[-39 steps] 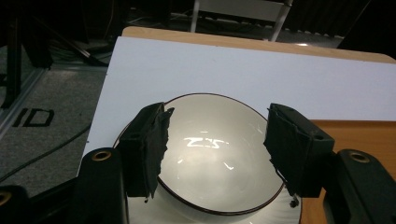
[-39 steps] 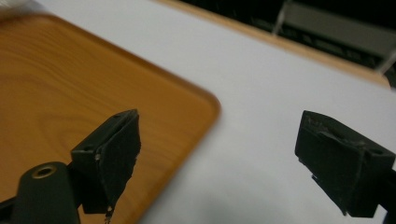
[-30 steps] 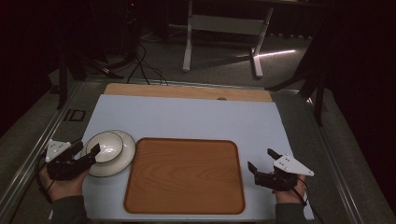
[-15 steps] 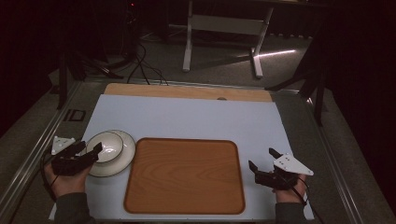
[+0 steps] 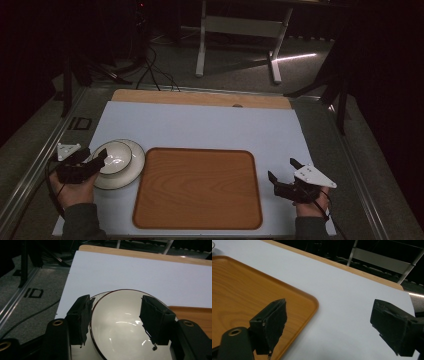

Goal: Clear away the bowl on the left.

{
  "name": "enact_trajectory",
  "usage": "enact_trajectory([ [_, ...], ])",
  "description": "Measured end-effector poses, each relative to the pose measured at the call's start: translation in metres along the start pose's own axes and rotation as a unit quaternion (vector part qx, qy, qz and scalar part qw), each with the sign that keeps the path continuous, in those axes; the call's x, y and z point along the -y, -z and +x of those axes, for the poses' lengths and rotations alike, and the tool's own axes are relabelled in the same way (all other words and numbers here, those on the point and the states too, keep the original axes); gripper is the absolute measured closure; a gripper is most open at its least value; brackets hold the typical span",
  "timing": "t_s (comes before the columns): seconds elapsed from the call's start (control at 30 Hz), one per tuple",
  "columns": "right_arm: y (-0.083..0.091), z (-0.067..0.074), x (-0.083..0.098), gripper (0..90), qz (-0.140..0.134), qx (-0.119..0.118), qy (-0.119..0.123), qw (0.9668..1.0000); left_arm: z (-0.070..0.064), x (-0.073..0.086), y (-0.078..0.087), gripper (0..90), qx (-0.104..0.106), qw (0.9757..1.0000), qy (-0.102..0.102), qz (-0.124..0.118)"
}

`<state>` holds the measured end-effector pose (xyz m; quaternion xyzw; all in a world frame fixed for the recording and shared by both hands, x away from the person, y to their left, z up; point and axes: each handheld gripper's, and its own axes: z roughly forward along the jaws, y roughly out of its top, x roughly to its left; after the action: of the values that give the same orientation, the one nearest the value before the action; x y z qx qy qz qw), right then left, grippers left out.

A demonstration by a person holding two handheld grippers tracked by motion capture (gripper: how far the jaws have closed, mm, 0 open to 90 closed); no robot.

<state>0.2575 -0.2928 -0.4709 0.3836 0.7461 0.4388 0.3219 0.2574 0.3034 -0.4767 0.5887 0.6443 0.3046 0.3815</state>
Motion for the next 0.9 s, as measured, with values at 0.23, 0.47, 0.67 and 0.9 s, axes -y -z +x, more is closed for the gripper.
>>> enact_trajectory([
  [0.23, 0.0, -0.001, 0.0, 13.5, 0.001, 0.002, -0.001, 1.0, 0.003, 0.001, -0.014, 48.5, -0.009, 0.9994, 0.017, 0.029],
  [0.47, 0.001, -0.001, 0.0, 13.4, -0.002, 0.003, 0.0, 1.0, 0.006, 0.001, -0.022, 48.7, -0.002, 0.9978, 0.034, 0.057],
  [0.67, 0.001, -0.001, 0.0, 13.5, -0.002, 0.002, 0.001, 1.0, 0.007, 0.002, -0.026, 50.5, -0.009, 0.9962, 0.031, 0.081],
  [0.9, 0.001, 0.0, -0.001, 13.5, -0.003, 0.002, 0.002, 1.0, 0.009, 0.004, -0.032, 53.5, -0.017, 0.9933, 0.037, 0.108],
])
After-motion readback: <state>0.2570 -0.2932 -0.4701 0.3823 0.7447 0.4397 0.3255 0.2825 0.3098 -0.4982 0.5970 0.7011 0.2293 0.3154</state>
